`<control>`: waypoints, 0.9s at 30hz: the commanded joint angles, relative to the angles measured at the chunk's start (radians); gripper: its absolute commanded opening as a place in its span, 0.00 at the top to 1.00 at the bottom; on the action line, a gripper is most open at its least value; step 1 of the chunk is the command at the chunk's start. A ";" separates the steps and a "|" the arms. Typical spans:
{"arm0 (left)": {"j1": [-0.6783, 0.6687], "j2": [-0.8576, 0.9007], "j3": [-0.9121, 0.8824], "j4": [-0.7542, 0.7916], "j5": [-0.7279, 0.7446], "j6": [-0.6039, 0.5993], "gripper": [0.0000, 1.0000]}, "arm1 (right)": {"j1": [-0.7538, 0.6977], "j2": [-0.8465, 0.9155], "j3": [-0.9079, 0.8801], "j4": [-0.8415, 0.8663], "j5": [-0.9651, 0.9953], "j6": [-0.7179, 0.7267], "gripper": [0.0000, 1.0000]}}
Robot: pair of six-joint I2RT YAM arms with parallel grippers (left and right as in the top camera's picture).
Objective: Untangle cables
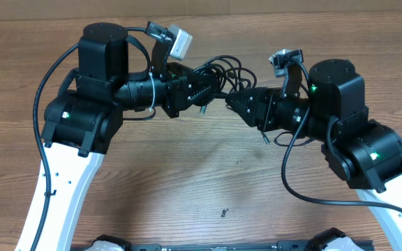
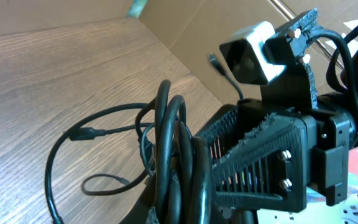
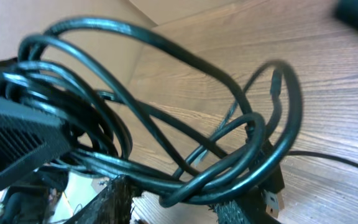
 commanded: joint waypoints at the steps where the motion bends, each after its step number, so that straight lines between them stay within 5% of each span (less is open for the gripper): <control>1: -0.009 -0.011 0.028 -0.002 0.106 -0.014 0.96 | -0.002 0.000 -0.003 0.011 0.092 0.004 0.57; 9: -0.022 -0.011 0.028 -0.002 0.173 -0.014 0.96 | -0.002 0.000 -0.003 0.013 0.141 0.003 0.58; 15: -0.023 -0.011 0.028 0.005 0.204 -0.014 0.96 | -0.002 0.000 -0.003 0.012 0.141 0.003 0.84; 27: -0.018 -0.011 0.028 0.031 0.238 -0.013 0.96 | -0.002 0.002 -0.003 -0.139 0.333 0.000 0.96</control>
